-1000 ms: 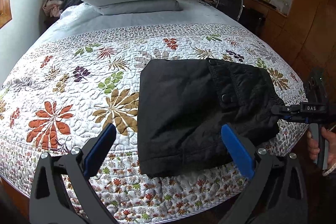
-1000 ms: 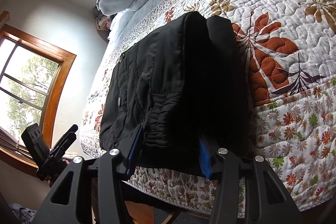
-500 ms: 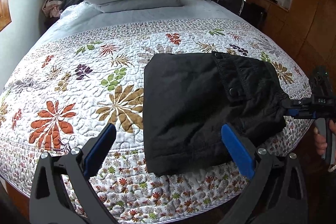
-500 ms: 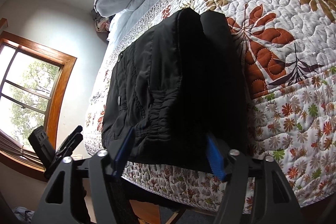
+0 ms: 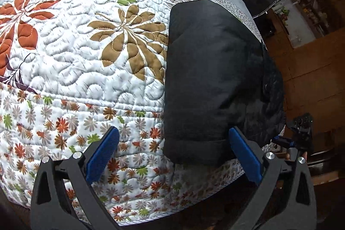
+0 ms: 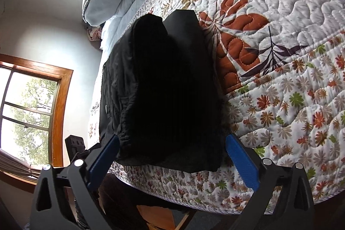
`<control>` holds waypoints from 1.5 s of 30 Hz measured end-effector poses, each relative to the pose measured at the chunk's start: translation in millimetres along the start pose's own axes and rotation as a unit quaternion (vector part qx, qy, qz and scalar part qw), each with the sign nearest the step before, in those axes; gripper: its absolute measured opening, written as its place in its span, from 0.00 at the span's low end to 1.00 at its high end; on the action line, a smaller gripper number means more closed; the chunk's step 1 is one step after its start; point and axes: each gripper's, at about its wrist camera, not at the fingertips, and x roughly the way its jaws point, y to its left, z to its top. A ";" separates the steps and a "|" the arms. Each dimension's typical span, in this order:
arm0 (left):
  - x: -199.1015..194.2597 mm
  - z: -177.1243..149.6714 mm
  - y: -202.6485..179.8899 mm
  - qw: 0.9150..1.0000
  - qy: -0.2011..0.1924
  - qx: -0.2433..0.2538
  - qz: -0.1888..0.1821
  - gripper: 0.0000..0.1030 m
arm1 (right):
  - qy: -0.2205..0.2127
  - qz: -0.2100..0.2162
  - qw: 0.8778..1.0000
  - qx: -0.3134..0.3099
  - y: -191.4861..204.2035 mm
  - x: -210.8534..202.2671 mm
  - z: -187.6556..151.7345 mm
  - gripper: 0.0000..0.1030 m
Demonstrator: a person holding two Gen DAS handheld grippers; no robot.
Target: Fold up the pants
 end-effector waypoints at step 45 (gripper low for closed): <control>66.7 146.4 -16.8 0.997 -0.029 -0.057 -0.033 0.96 | 0.052 0.041 0.994 -0.082 63.2 98.2 118.2 0.65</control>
